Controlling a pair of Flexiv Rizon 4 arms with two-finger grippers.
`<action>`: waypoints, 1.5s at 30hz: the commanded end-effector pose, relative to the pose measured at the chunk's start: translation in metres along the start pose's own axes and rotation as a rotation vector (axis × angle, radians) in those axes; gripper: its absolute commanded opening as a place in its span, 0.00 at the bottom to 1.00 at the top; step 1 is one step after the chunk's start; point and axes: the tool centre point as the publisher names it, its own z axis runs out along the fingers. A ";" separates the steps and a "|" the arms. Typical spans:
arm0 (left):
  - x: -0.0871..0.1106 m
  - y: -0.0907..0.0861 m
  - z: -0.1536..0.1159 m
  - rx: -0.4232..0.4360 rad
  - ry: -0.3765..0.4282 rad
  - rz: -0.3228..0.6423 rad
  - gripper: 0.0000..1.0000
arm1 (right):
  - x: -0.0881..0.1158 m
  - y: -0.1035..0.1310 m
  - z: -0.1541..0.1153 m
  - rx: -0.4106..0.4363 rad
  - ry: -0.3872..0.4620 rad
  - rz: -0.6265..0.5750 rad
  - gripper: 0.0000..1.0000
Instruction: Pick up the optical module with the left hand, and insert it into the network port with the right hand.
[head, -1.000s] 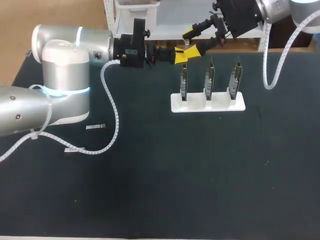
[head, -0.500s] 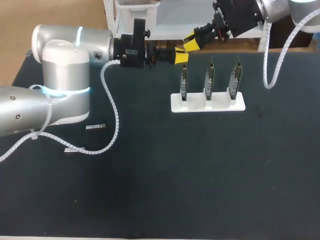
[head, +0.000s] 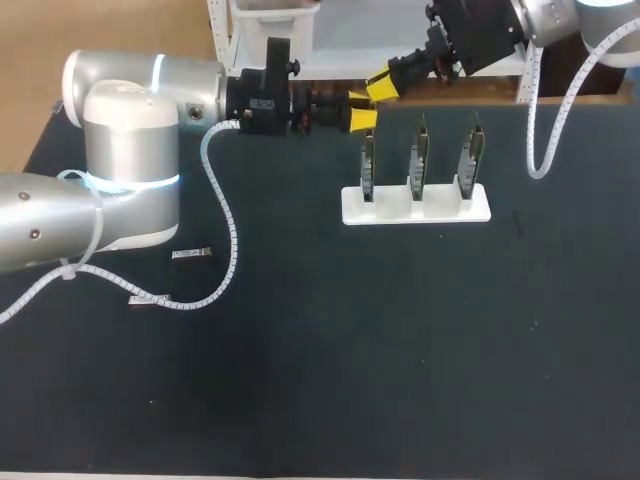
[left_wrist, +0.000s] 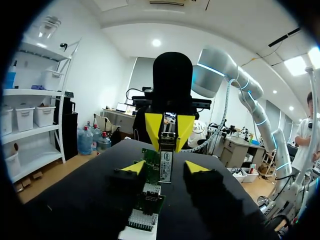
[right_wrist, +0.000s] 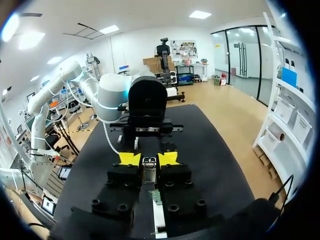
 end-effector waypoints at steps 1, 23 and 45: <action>0.001 0.000 -0.001 -0.004 0.011 0.012 1.00 | 0.000 0.002 -0.002 0.008 -0.002 0.002 0.00; 0.033 0.031 -0.052 -0.070 0.435 0.127 1.00 | -0.001 0.001 -0.008 -0.005 -0.003 -0.021 0.00; 0.076 0.021 -0.044 -0.042 0.591 0.110 1.00 | 0.001 0.003 -0.008 0.000 -0.002 -0.026 0.00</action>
